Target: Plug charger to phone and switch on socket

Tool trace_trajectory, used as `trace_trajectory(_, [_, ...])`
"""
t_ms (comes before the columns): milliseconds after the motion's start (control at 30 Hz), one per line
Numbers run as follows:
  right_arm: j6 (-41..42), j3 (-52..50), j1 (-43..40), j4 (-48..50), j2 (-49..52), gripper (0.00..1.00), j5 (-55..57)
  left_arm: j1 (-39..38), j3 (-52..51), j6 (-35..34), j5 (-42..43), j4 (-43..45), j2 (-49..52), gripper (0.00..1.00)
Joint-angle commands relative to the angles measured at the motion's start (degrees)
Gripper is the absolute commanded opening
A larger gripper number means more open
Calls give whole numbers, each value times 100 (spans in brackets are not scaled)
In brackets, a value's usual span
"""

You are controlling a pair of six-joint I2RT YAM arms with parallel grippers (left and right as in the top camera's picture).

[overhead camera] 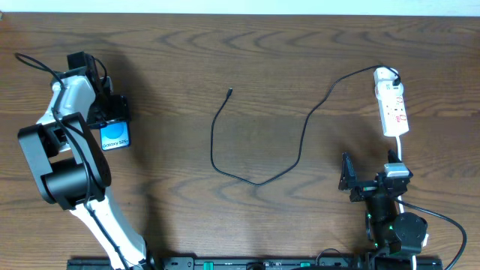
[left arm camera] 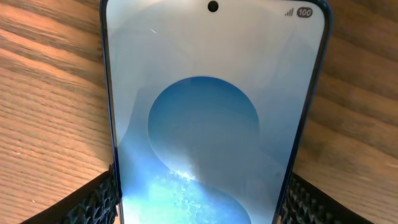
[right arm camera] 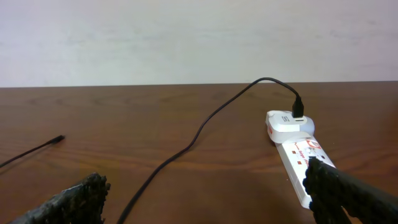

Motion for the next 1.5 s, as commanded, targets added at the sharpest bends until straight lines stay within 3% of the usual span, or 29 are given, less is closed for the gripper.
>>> trace_trajectory(0, [-81,-7,33,-26,-35,99,-15,-236,-13,-68,-68,-107,-33,57])
trace_trajectory(233, [-81,-7,33,-26,-35,99,-15,-881,63,-144,-68,-103,-251,56])
trace_trajectory(767, [-81,-7,33,-26,-26,99,-15,-2704,299,-1458,-68,-39,-289,53])
trace_trajectory(1467, [-81,-7,33,-26,-26,99,-17,-4083,697,-2302,-72,-149,-822,53])
